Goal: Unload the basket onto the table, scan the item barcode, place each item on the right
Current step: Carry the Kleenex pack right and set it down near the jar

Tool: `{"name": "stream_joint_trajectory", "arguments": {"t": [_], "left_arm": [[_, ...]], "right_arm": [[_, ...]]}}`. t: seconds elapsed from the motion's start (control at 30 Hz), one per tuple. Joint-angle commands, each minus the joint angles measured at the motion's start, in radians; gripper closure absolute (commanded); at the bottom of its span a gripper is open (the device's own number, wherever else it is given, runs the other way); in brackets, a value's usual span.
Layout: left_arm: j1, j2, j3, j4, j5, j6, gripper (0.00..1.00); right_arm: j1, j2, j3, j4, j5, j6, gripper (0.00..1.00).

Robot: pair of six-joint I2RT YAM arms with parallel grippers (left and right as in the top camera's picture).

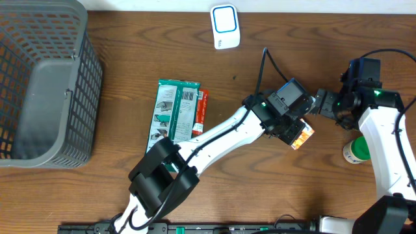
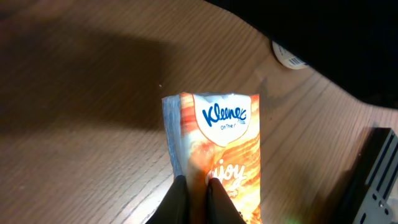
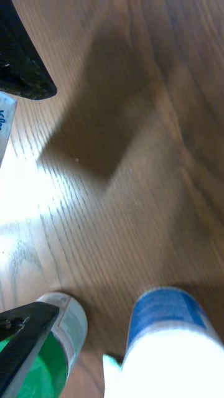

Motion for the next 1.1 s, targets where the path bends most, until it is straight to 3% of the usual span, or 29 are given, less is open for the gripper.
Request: {"name": "stream_joint_trajectory", "arguments": {"t": [0.0,0.17,0.27,0.37,0.5,0.7,1.07], "left_arm": [[-0.06,0.085,-0.002,-0.003,0.078,-0.011,0.92],[-0.088,0.103,-0.002,-0.008,0.1,-0.011,0.85],[-0.099,0.105,-0.002,-0.004,0.1,-0.011,0.75],[-0.102,0.105,-0.002,-0.003,0.1,-0.011,0.74],[-0.102,0.105,-0.002,-0.002,0.1,-0.007,0.49],[-0.086,0.08,0.01,-0.011,0.066,-0.007,0.31],[0.016,-0.219,0.01,-0.14,-0.276,0.035,0.27]], "right_arm": [[0.024,-0.018,0.016,0.006,-0.143,-0.005,0.01],[0.024,-0.018,0.016,0.006,-0.143,-0.005,0.01],[0.024,-0.018,0.016,0.006,-0.143,-0.005,0.01],[0.024,-0.018,0.016,0.006,-0.143,-0.005,0.01],[0.024,-0.018,0.016,0.006,-0.143,-0.005,0.01],[0.024,-0.018,0.016,0.006,-0.143,-0.005,0.01],[0.024,-0.018,0.016,0.006,-0.143,-0.005,0.01]]}}
